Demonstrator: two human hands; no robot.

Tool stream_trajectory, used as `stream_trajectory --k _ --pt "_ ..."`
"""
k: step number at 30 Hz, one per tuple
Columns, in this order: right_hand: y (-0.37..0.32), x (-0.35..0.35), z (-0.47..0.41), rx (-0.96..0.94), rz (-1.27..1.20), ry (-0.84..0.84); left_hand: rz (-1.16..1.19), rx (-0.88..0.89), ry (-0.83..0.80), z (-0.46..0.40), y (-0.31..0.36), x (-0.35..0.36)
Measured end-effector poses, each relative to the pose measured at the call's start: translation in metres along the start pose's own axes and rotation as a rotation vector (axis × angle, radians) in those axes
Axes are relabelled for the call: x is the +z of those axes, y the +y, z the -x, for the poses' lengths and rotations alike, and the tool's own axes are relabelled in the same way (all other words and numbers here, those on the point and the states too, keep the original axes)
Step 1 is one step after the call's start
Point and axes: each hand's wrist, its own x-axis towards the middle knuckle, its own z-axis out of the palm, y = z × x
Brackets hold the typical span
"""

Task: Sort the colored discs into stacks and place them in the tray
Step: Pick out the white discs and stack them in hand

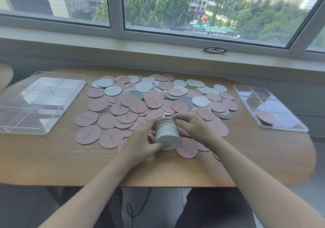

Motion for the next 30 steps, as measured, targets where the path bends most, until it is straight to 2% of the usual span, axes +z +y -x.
stream_trajectory --k 2,4,8,12,17,20,26,28,30 --pt "0.003 -0.003 -0.011 -0.036 0.083 0.081 0.009 -0.004 0.009 0.0 0.002 -0.001" --pt "0.011 -0.007 -0.027 -0.106 0.323 0.147 0.008 -0.005 0.002 0.0 0.0 0.0" --pt "0.025 -0.008 -0.054 -0.258 0.7 0.103 0.001 -0.025 -0.025 -0.002 -0.006 0.001" --pt "0.025 -0.007 -0.072 -0.333 0.821 0.032 -0.051 0.028 -0.032 -0.002 -0.008 0.002" --pt "0.028 -0.008 -0.076 -0.479 0.92 0.09 -0.091 0.055 -0.054 -0.002 -0.01 0.002" --pt "0.029 -0.012 -0.074 -0.5 0.896 0.219 -0.079 0.05 -0.049 -0.003 -0.011 0.002" --pt "0.012 -0.025 -0.047 -0.416 0.602 0.508 -0.047 0.054 -0.045 -0.002 -0.011 0.002" --pt "0.004 -0.026 -0.034 -0.383 0.448 0.508 -0.048 0.049 -0.041 -0.002 -0.01 0.001" --pt "-0.002 -0.026 -0.019 -0.3 0.319 0.44 -0.048 0.05 -0.039 -0.002 -0.008 0.001"
